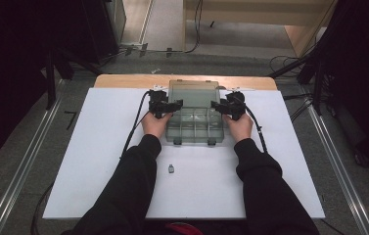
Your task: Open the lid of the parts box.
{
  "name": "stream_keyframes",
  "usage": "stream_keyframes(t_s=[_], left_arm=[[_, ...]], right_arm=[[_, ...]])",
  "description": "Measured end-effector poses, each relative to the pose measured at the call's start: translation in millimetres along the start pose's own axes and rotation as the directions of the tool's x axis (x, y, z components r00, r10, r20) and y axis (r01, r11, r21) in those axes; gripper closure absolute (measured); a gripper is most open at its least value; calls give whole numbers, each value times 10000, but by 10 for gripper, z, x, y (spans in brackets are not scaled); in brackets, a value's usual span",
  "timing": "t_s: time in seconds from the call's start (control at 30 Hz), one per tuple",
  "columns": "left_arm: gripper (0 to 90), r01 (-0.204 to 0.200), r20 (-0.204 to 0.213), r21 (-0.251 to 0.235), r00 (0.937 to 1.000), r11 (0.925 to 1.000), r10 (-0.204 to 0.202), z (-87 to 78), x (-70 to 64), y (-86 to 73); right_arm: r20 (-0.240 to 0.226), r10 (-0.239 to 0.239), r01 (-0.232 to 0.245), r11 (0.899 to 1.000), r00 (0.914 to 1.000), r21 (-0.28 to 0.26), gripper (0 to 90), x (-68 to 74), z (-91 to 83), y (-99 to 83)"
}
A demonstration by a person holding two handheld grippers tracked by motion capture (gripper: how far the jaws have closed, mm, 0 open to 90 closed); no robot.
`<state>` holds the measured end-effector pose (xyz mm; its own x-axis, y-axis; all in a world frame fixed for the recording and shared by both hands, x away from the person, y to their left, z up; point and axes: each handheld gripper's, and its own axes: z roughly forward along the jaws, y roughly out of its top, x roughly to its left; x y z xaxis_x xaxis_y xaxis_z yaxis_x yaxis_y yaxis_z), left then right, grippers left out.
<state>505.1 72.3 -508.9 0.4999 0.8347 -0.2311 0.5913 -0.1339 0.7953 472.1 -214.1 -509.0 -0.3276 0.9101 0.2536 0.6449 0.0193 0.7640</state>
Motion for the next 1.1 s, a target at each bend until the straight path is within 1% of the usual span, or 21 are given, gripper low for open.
stream_keyframes(t_s=[0.07,0.17,0.23,0.27,0.3,0.47,0.57,0.63,0.73,0.77,0.87,0.93,0.97,1.0,1.1], left_arm=[[272,114,44,24,9999,9999,-114,-4,5,1],[272,163,36,108,9999,9998,-163,-17,9,7],[269,113,0,150,9999,9998,-113,-29,6,14],[244,105,17,172,9999,9998,-105,-36,6,17],[238,106,-8,207,9999,9997,-105,-44,9,21],[237,109,-27,307,9999,9995,-109,-107,15,54],[237,149,-30,248,9999,9996,-148,-130,13,71],[237,173,47,219,9998,9996,-174,-155,9,88],[237,98,121,268,9999,9996,-101,-195,-9,107],[237,-37,112,323,9999,9995,33,-212,-20,109],[237,-232,136,478,9997,9986,225,-233,-45,102],[237,-384,128,418,9992,9984,379,-252,-67,89],[237,-358,200,384,9992,9986,351,-260,-67,86],[238,-220,293,353,9994,9991,210,-272,-72,82],[238,-195,414,370,9990,9991,180,-311,-78,75]], right_arm=[[19,-33,33,10000,10000,-7,454,7,-4,2],[50,-193,193,9998,9998,-68,431,36,-17,10],[5,-225,225,9997,9997,-92,411,46,-34,19],[-24,-209,208,9997,9998,-121,401,50,-42,24],[-55,-183,182,9997,9998,-136,386,54,-50,28],[-270,-342,341,9994,9991,-31,351,66,-115,47],[-289,-315,316,9995,9991,6,342,62,-136,53],[-419,-202,204,9998,9989,38,334,51,-175,66],[-470,-202,205,9998,9987,57,331,46,-209,75],[-513,-210,212,9998,9985,41,329,43,-226,79],[-620,-125,131,9999,9980,97,329,41,-278,89],[-649,-110,119,9998,9978,131,328,38,-299,89],[-656,-83,94,9998,9978,165,328,42,-313,88],[-675,-92,103,9998,9977,162,328,42,-318,87],[-802,-148,169,9995,9967,249,328,58,-344,86]])
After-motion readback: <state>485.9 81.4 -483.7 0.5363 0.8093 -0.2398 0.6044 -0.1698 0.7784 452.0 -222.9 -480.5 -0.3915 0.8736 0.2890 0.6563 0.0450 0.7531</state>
